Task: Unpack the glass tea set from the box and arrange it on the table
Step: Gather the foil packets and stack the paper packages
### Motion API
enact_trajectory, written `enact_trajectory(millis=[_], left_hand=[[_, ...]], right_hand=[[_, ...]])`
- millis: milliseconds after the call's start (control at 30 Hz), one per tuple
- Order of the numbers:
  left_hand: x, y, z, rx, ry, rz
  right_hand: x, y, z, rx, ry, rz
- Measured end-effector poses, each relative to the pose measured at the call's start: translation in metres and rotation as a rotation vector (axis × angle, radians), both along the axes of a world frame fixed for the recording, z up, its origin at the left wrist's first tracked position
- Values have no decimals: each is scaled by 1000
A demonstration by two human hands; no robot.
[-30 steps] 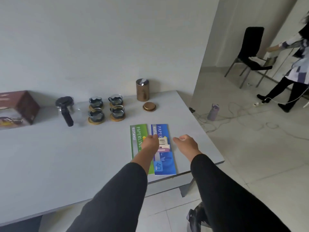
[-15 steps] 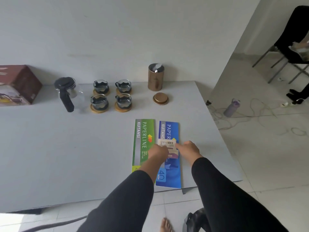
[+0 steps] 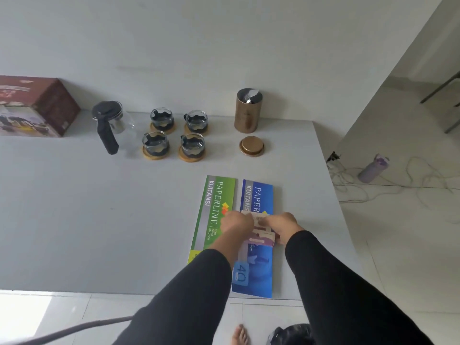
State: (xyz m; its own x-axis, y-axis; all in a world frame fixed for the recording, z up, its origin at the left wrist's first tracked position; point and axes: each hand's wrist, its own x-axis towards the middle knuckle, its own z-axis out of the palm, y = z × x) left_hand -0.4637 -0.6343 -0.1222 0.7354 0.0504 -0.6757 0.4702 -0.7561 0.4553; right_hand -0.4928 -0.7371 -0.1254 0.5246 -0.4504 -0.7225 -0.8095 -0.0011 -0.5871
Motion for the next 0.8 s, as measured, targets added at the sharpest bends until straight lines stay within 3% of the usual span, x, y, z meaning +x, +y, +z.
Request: enact_trajectory(millis=[300,533,800], left_hand=[[28,35,7,-49,32,107],[44,79,-2,245,1,-66],[55,104,-15,44,31,-121]], right_hand=[[32,29,17,73,-112,-39],[44,80,-1,-4,-33,13],[44,100,-13,17,12,-68]])
